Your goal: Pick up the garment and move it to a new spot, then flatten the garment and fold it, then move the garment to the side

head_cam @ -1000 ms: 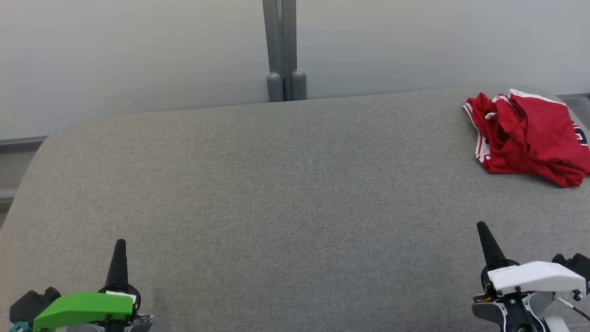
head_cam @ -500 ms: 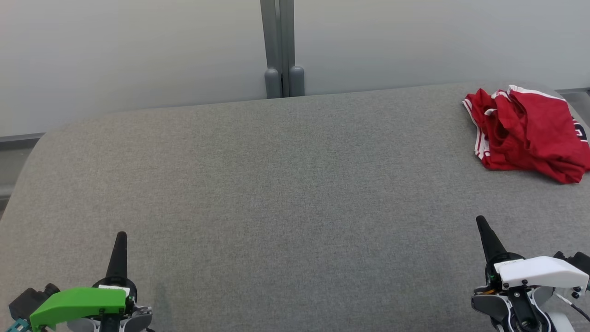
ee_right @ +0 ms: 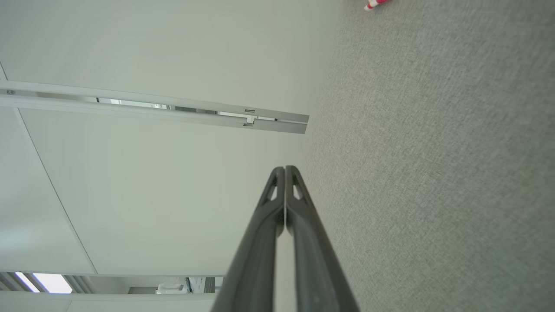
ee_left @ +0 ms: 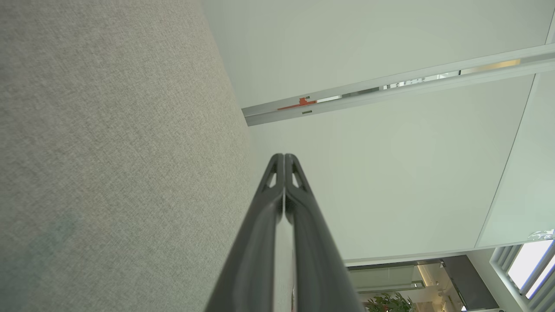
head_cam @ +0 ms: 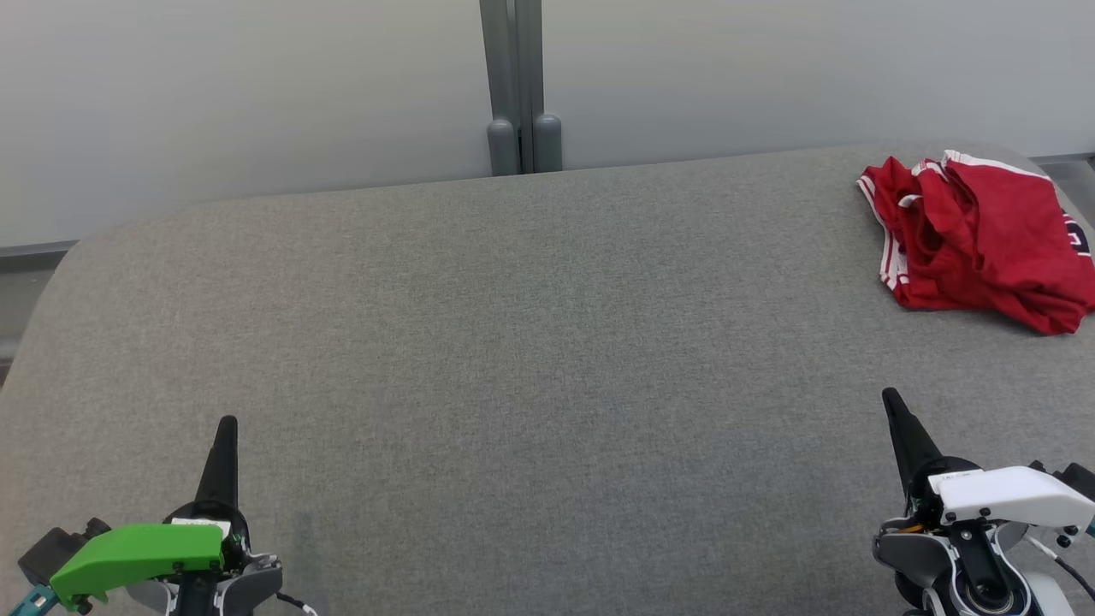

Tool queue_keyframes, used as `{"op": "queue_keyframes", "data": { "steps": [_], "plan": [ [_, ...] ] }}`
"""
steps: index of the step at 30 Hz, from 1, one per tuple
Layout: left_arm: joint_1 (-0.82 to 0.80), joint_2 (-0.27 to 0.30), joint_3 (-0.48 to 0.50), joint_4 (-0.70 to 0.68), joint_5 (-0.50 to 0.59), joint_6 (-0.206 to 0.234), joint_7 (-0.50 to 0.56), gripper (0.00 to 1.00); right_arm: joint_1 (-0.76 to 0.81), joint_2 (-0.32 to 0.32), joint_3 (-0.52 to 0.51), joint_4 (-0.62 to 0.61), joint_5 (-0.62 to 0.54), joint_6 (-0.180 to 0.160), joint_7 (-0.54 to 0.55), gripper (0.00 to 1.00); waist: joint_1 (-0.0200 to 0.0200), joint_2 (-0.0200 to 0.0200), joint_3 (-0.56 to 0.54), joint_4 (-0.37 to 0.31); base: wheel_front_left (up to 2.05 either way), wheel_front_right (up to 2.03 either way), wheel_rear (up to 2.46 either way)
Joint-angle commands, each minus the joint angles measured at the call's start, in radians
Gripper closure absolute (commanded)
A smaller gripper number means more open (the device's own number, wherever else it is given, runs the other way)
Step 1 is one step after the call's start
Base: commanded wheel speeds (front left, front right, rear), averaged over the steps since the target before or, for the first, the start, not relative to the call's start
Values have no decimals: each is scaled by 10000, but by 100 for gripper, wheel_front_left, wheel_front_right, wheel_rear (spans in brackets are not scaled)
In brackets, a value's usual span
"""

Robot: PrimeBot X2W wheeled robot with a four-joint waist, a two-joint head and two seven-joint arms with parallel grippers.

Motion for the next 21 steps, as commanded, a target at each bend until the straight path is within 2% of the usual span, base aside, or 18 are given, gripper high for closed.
{"op": "queue_keyframes", "data": {
  "steps": [1,21],
  "plan": [
    [-242,5,63,-87,-246,-28,61,100,-176,-3,-51,-77,237,2,76,100,0,-1,15,-7,0,0,0],
    [-402,-77,140,-189,-1537,-34,435,100,-339,64,-193,-113,1526,1,455,100,0,-1,188,-75,0,0,0]
  ]
}}
